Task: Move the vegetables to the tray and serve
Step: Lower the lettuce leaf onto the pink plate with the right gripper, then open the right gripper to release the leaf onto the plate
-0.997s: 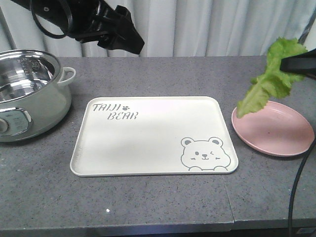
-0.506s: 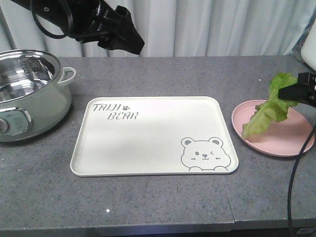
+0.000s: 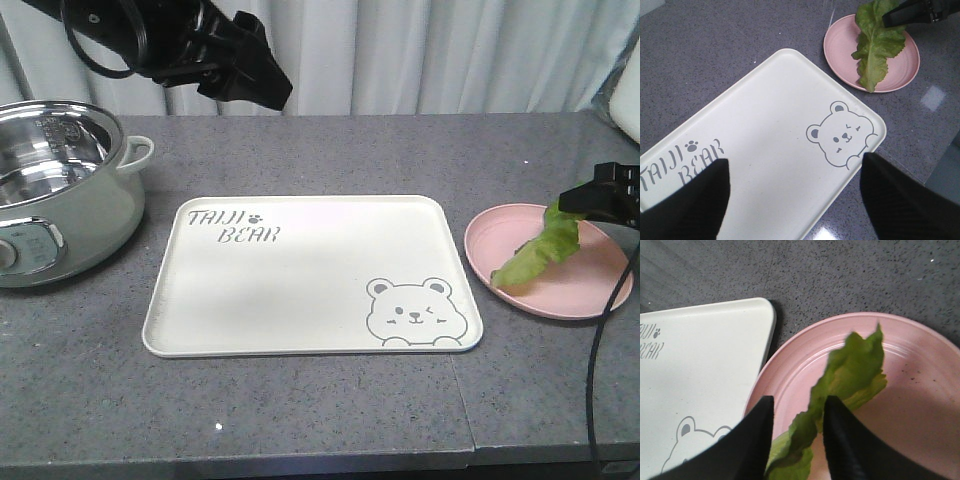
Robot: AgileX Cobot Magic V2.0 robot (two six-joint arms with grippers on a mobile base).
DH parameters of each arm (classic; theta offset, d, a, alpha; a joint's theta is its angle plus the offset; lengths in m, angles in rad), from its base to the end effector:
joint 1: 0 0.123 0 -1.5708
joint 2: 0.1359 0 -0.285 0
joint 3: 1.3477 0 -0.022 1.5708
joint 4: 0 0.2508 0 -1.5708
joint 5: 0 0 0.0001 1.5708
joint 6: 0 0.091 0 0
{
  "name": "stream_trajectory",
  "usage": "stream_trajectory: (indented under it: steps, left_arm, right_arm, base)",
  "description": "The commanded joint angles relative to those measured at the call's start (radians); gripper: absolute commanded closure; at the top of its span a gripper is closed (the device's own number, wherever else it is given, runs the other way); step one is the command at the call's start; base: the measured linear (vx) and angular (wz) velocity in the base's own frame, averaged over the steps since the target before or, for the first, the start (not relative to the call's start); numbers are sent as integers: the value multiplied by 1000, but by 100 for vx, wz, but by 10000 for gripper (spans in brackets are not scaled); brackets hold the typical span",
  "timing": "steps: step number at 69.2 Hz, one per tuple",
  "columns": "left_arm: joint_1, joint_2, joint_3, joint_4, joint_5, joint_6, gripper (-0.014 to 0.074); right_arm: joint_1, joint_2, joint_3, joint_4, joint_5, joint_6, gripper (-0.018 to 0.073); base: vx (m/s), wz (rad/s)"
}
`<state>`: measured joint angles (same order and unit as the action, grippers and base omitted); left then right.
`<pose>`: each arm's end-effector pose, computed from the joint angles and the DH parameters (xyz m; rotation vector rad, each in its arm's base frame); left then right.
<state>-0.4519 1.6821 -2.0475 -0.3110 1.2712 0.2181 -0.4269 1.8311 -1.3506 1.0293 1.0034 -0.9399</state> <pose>0.2996 -0.1750 0.4660 0.8145 2.2460 -0.5088 0.3731 -0.0974 0.2549 0.0000 2.3399 0.7588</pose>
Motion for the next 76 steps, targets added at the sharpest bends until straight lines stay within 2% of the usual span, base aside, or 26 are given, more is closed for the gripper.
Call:
stream_trajectory:
  steps: [1,6,18,33,41,50,59,76]
  left_arm:
    - [-4,-44,-27,-24,-21,-6,83]
    - [-4,-44,-27,-24,-21,-6,83]
    - [-4,-44,-27,-23,-21,-6,83]
    - [-4,-44,-27,-23,-21,-6,83]
    - [-4,-44,-27,-23,-21,-6,83]
    - [-4,-44,-27,-23,-21,-6,83]
    - [-4,-44,-27,-23,-21,-6,83]
    - [-4,-43,-27,-23,-21,-6,83]
  right_arm:
    - [-3,-45,-72,-20,5,55,195]
    - [-3,-45,-103,-87,1,92,160]
    - [-3,-45,-156,-191,2,161,157]
    - [-3,-45,-248,-259,-9,215,157]
    - [-3,-45,-307,-305,14,309,157]
    - [-4,-45,-340,-475,51,499,167]
    - [-4,-45,-339,-593,82,601,191]
    - [-3,-18,-338,-599,40,602,249]
  base:
    - [0,0]
    - [0,0]
    - [0,0]
    - [0,0]
    - [0,0]
    - [0,0]
    - [0,0]
    - [0,0]
